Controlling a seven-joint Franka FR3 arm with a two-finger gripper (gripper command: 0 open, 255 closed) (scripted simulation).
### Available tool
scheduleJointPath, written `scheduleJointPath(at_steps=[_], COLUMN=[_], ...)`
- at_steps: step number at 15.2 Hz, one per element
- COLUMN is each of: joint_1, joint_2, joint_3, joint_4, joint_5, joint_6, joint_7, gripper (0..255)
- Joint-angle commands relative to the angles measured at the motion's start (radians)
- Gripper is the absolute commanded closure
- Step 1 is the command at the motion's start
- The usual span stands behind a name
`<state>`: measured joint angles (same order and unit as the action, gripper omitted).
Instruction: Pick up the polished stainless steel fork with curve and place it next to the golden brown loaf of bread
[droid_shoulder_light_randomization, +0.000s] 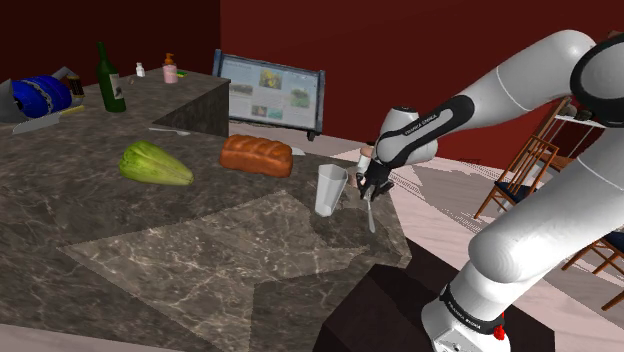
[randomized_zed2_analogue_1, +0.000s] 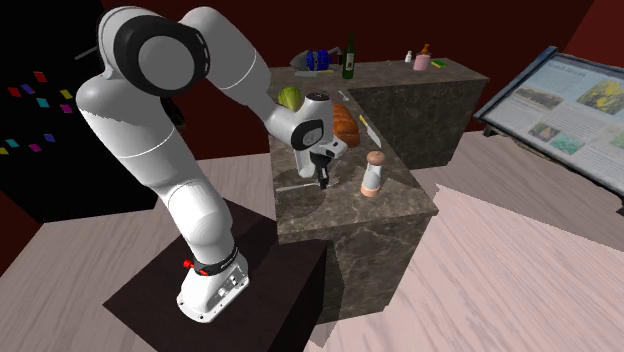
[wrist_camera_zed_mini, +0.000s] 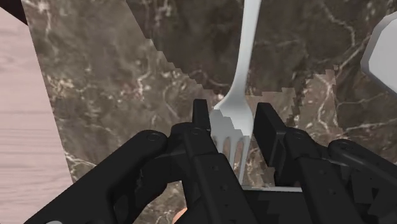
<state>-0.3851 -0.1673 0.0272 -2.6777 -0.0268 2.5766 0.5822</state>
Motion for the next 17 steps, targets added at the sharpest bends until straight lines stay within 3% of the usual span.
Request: scheduleJointPath(at_steps=[1, 17], joint_1=[0.001, 0.005], joint_2=[-0.025, -0.191], joint_3=[-0.001, -0.004], joint_4=[0.009, 0.101], joint_5=[0.002, 0.013], joint_6=[-0.034, -0.293], joint_7=[-0.003, -0.014], gripper=[255, 255])
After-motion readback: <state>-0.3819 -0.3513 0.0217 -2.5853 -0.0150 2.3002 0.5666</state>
